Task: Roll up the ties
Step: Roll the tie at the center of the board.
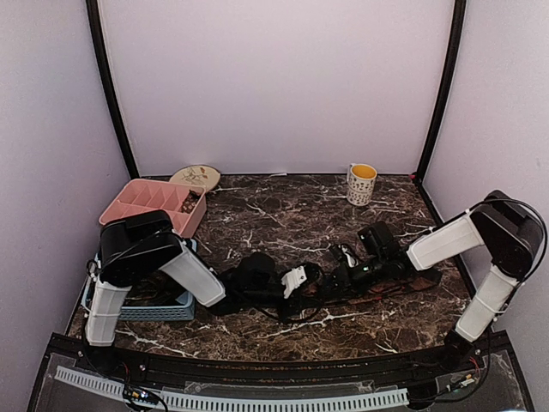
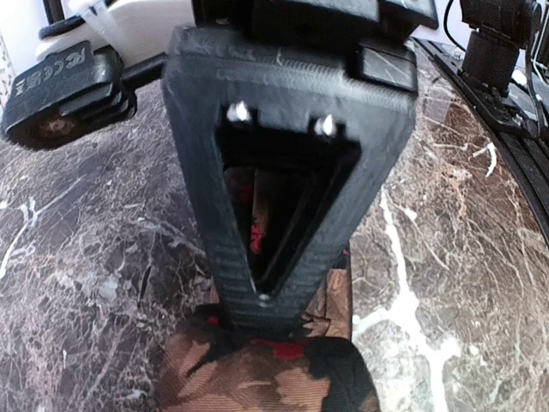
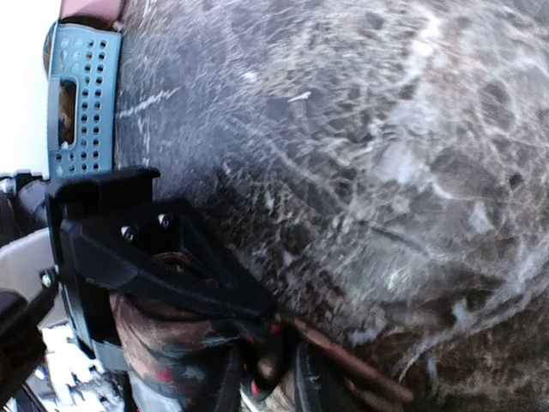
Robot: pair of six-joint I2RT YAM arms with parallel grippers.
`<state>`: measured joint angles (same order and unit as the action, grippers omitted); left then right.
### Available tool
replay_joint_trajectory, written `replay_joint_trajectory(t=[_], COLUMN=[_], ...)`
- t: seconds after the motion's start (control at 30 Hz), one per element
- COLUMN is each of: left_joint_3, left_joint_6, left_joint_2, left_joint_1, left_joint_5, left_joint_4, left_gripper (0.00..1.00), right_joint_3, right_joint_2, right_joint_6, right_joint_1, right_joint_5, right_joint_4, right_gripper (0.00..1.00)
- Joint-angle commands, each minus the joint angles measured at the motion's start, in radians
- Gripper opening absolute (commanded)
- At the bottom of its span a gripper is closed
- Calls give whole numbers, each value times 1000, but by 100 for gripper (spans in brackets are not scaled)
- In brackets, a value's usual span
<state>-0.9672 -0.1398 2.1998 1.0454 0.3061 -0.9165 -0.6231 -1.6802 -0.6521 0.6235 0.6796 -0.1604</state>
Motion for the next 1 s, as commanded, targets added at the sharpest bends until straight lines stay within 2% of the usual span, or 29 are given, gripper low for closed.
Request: replay_joint_trajectory(t=[0.0, 0.1, 0.37, 0.43, 0.53, 0.7, 0.77, 0.9, 0.97], left_joint_3=[29, 15, -2, -3, -5, 3, 1, 20, 37], left_joint_6=[-115, -147, -151, -151, -160, -170, -169, -162, -157], left_joint_2=[-42, -49, -47, -47, -48, -48, -50, -74, -95], left_joint_1=[-14, -18, -18, -18, -18, -24, -28, -33, -33], left_joint_5=[-30, -35, -27, -24, -15, 26, 36, 50, 48], left_joint_4=[300, 369, 421, 424, 430, 421, 421, 372, 332], left_gripper=[27, 27, 28, 28, 28, 28, 34, 57, 63], right_joint_3=[-11, -32, -92, -110, -124, -88, -72, -33, -13], right_joint_2=[74, 78, 50, 22, -9, -29, -31, -52, -65], right_joint_6=[-17, -43, -74, -71, -58, -59, -57, -61, -63], right_joint_1=[-2, 20, 71, 79, 78, 58, 53, 38, 26], right_joint_5=[-2, 4, 16, 11, -19, -31, -34, -18, -10], right_joint_4=[62, 88, 102, 105, 137, 134, 124, 82, 62], right_gripper=[38, 44, 44, 38, 20, 0, 0, 0, 0])
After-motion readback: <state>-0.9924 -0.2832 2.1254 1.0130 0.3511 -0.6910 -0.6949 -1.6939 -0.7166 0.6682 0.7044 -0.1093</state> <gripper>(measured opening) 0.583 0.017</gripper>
